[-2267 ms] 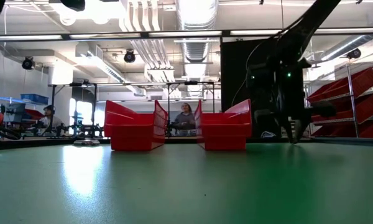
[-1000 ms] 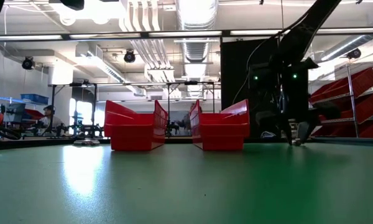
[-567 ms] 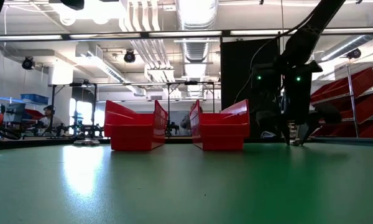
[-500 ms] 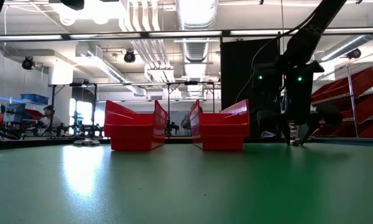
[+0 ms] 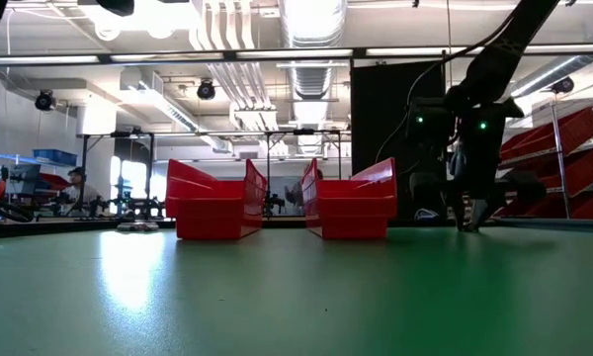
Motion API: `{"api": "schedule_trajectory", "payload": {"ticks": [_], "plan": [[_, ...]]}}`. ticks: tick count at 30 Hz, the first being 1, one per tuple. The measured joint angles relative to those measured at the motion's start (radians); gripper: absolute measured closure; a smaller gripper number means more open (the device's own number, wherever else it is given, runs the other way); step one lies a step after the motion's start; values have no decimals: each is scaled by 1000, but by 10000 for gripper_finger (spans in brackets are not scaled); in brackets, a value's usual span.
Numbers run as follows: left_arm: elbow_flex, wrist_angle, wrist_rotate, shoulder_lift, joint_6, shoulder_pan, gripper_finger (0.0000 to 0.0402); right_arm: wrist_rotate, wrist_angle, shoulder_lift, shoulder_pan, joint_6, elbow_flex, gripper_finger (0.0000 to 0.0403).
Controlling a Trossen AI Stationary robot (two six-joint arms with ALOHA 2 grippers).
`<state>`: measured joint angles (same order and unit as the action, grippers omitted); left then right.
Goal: Sort batteries
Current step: Put the silver battery into the right red bin
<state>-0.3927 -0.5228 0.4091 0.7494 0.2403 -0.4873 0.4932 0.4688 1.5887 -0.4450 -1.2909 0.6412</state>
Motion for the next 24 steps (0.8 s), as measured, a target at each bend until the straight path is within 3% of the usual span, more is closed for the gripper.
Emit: {"api": "schedule_trajectory", "payload": {"ticks": [10,19,24], "plan": [[0,5,1,0,-29,0,233,10,-36,0,-2,54,-14,307],[0,36,1,0,-48,0,233,13,-42,1,0,129,-16,360],[0,53,1,0,-65,0,233,3,-28,-20,6,152,-16,363]]}}
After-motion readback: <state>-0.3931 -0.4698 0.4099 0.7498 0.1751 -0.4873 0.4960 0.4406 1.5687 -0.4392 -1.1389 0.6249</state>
